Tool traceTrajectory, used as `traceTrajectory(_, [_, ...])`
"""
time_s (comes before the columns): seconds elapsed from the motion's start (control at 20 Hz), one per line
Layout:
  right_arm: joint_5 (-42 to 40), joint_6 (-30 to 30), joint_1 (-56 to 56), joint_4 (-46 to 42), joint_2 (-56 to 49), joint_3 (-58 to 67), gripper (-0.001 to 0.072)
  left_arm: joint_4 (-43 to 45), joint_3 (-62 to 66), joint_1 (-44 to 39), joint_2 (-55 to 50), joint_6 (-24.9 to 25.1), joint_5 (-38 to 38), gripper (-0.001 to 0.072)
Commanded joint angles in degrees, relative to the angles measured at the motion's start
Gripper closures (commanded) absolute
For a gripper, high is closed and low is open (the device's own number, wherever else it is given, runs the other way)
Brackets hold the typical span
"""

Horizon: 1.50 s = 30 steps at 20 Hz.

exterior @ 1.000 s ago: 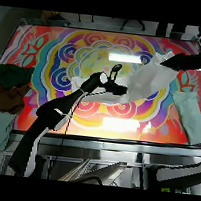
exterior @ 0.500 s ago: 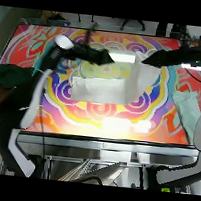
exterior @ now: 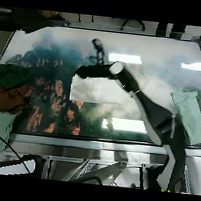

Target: Fold the shirts.

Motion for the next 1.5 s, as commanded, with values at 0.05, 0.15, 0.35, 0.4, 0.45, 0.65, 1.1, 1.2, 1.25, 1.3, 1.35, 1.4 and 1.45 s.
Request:
traceTrajectory(0.05, [-9.31,-2.71,5.25,-4.07,-4.02,0.09,0.0202,0.02,0.0,2.71,3.28,0.92,-3.04,0.0694])
traceTrajectory(0.15, [-1.53,1.81,0.83,-9.09,-0.74,0.09,0.0202,0.04,0.0,2.71,3.28,0.92,-3.02,0.0693])
traceTrajectory(0.35, [20.76,10.69,-13.44,-13.29,6.21,0.09,0.0201,0.04,0.0,2.71,3.28,0.92,-3.02,0.0693])
traceTrajectory(0.4, [24.98,11.43,-17.27,-13.4,7.21,0.09,0.0201,0.02,0.0,2.71,3.28,0.92,-3.04,0.0693])
traceTrajectory(0.45, [28.76,12.76,-21.38,-13.77,7.8,0.09,0.02,0.02,0.0,2.71,3.28,0.92,-3.04,0.0693])
traceTrajectory(0.65, [38.45,17.14,-31.89,-15.19,6.51,-2.95,0.0001,0.0,0.0,2.6,3.28,0.9,-3.45,0.0693])
traceTrajectory(1.1, [39.21,14.4,-29.22,-11.89,-4.83,-6.34,0.0001,0.02,0.0,2.6,3.28,0.9,-3.43,0.0693])
traceTrajectory(1.2, [38.82,12.94,-27.8,-9.03,-5.4,-6.34,0.0002,0.02,0.0,2.6,3.28,0.9,-3.41,0.0693])
traceTrajectory(1.25, [38.4,12.48,-27.17,-8.85,-5.4,-6.32,0.0005,0.04,0.0,2.6,3.28,0.9,-3.39,0.0693])
traceTrajectory(1.3, [38.32,12.44,-26.67,-8.83,-5.4,-6.32,0.0111,0.02,0.0,2.6,3.28,0.92,-3.3,0.0693])
traceTrajectory(1.35, [38.42,11.26,-26.29,-8.46,-5.4,-6.32,0.0293,0.04,0.0,2.6,3.28,0.92,-3.08,0.0693])
traceTrajectory(1.4, [38.86,9.9,-26.05,-6.8,-5.33,-6.32,0.045,0.02,0.0,2.6,3.28,0.92,-2.95,0.0693])
traceTrajectory(1.45, [39.45,9.42,-26.05,-5.03,-4.94,-6.19,0.0618,0.04,0.0,2.6,3.28,0.9,-2.99,0.0693])
